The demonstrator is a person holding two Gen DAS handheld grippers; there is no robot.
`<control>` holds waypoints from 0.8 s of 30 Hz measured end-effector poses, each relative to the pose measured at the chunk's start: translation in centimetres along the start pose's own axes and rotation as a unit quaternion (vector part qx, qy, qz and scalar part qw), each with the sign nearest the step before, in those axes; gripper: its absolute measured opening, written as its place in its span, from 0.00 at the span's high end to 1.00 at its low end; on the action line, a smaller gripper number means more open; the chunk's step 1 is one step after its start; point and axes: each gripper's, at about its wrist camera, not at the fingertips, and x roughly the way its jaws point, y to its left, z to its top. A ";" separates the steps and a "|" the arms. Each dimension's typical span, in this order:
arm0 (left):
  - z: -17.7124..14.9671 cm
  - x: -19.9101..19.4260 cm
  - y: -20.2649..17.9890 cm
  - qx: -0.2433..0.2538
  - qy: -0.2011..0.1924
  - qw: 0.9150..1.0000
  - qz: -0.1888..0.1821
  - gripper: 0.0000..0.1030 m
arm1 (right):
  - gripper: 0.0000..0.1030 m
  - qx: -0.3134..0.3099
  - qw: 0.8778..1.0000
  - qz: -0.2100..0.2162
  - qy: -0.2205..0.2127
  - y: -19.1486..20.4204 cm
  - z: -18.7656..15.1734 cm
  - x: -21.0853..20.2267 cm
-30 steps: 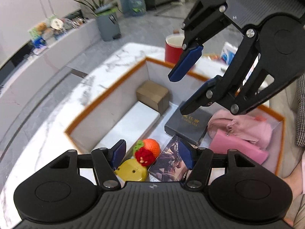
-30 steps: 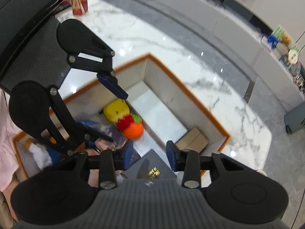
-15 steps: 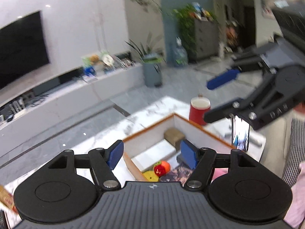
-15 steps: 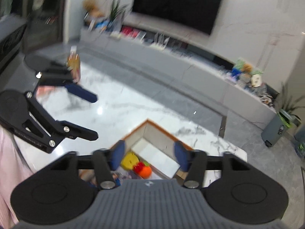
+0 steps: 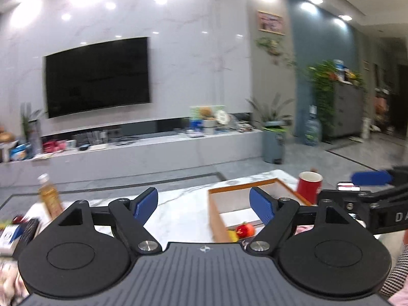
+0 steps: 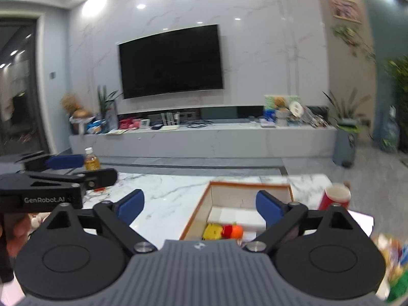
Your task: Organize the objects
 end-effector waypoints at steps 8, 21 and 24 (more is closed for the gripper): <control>-3.0 -0.4 -0.4 -0.022 0.026 0.998 0.051 0.09 | 0.02 0.041 0.997 -0.059 -0.030 0.8 -3.6 -1.8; -6.5 -0.1 -1.6 -0.031 0.107 0.993 0.050 0.09 | 0.02 0.050 0.993 -0.102 0.026 0.2 -6.9 0.0; -6.6 -0.2 -1.9 -0.029 0.113 0.992 0.052 0.09 | 0.02 0.038 0.993 -0.104 0.027 0.6 -7.3 -0.2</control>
